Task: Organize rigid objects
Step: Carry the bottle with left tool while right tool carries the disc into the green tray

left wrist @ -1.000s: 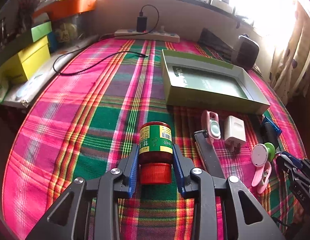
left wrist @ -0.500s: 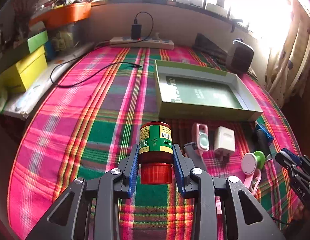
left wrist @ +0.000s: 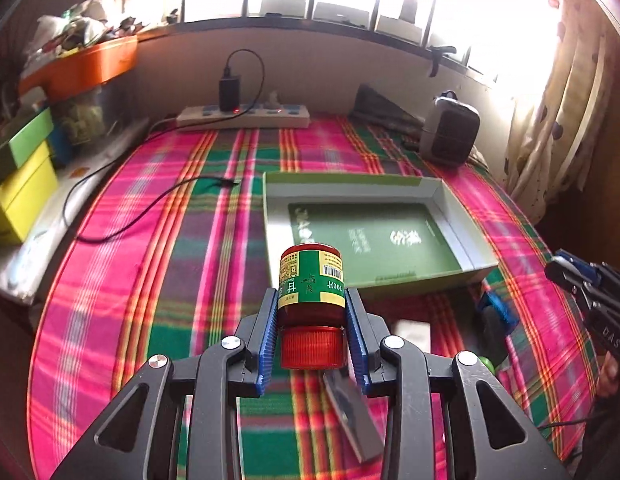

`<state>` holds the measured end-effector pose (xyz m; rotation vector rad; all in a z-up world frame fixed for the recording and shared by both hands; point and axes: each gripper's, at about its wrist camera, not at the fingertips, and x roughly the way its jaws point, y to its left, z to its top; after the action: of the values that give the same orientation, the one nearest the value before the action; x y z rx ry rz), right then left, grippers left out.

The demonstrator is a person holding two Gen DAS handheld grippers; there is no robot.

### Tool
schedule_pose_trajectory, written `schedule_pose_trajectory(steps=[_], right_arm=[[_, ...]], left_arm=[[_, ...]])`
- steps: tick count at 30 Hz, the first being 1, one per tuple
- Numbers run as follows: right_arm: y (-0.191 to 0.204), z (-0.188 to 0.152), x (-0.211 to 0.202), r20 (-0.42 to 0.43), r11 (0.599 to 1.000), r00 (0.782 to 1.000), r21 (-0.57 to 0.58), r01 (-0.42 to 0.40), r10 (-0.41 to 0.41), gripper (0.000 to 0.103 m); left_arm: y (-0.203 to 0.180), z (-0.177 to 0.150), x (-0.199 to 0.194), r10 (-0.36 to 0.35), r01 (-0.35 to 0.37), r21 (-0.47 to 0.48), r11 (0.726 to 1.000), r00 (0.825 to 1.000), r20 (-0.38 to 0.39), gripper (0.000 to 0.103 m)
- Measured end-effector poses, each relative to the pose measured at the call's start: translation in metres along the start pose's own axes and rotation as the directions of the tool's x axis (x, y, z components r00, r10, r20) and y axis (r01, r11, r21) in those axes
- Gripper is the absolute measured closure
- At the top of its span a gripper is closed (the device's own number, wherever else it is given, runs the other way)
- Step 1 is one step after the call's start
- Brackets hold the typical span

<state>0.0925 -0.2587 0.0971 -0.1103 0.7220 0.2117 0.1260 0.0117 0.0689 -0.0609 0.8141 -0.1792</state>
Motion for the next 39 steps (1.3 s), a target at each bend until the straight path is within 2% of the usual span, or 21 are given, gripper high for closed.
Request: schedule_pose_trajectory(steps=[3,12,22,28,39], right_arm=[[-0.007,0.016,0.009,0.002,1.0,1.0,-0.003,-0.016,0.016,0.077],[-0.005,0.05,0.055,-0.032,0.996,0.997,-0.057,-0.066,0.064,0.077],[0.006,0.066,0.116,-0.123,0.99,0.988,-0.095,-0.108,0.095,0.077],[0.007,0.071,0.142,-0.167,0.988,0.983,-0.115,-0.1,0.08,0.077],[0.011,0.072,0.169,-0.184,0.988,0.981,-0.131,-0.081,0.056,0.077]], left_arm=[[-0.001,0.012,0.008,-0.001,0.001,0.006,1.0,1.0,0.008,0.072],[-0.004,0.042,0.05,-0.01,0.01,0.023,1.0,0.999,-0.041,0.072],[-0.008,0.055,0.098,0.015,-0.011,0.038,0.999,0.994,-0.105,0.072],[-0.01,0.057,0.113,0.023,-0.016,0.051,0.999,0.991,-0.128,0.072],[-0.013,0.056,0.128,0.048,-0.037,0.075,0.996,0.988,-0.144,0.072]])
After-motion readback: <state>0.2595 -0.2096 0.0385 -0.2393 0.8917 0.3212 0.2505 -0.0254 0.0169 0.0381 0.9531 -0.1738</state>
